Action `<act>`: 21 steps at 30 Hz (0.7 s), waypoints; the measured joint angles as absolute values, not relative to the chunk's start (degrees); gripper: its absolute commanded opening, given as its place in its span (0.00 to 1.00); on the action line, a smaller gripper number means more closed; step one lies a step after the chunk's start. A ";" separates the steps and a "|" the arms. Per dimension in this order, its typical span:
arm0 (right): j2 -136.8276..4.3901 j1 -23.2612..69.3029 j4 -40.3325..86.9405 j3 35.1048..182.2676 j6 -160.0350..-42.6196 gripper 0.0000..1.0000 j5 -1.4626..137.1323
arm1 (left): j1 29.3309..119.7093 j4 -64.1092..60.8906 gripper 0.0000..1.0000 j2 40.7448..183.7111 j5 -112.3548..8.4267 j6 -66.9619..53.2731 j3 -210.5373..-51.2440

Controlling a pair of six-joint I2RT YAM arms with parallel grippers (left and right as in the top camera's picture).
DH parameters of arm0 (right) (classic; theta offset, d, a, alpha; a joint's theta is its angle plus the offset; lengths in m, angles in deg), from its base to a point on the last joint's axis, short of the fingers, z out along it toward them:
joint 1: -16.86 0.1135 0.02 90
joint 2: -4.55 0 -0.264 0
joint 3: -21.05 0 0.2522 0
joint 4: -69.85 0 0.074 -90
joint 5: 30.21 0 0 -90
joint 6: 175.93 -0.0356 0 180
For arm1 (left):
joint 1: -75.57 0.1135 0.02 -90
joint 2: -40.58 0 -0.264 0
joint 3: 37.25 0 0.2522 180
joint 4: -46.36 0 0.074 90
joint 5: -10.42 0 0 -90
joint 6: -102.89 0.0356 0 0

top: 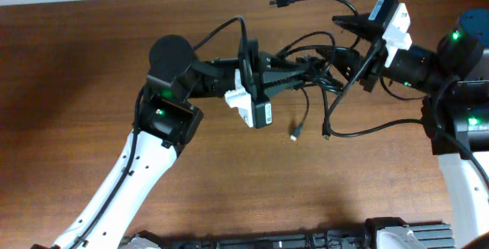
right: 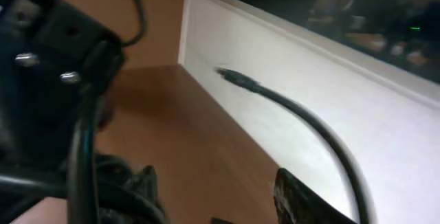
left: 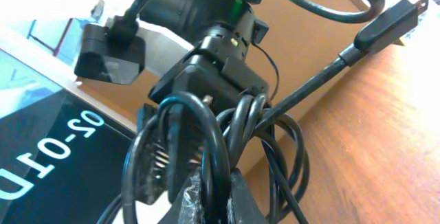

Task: Untangle cables

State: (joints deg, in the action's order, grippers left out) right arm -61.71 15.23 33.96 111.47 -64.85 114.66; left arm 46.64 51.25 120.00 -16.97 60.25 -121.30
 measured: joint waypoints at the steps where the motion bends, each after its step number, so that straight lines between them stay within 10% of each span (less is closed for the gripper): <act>1: -61.66 15.47 35.16 111.45 -65.98 0.53 111.65 | 46.64 50.77 0.00 120.00 -17.01 60.25 -121.30; 9: -61.29 15.82 40.49 111.45 -81.81 0.54 76.09 | 46.60 42.27 0.00 120.00 -14.00 59.79 -121.40; 13: -61.29 15.78 41.02 111.45 -85.24 0.80 68.28 | 48.37 39.23 0.00 120.00 -12.40 59.79 -121.40; 21: -61.29 13.90 30.29 111.47 -86.18 0.95 63.65 | 53.53 45.72 0.00 120.00 -29.54 44.90 -121.36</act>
State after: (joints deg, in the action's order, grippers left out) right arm -61.29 13.90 30.29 111.47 -86.18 63.65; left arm 53.53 45.72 120.00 -29.54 44.90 -121.36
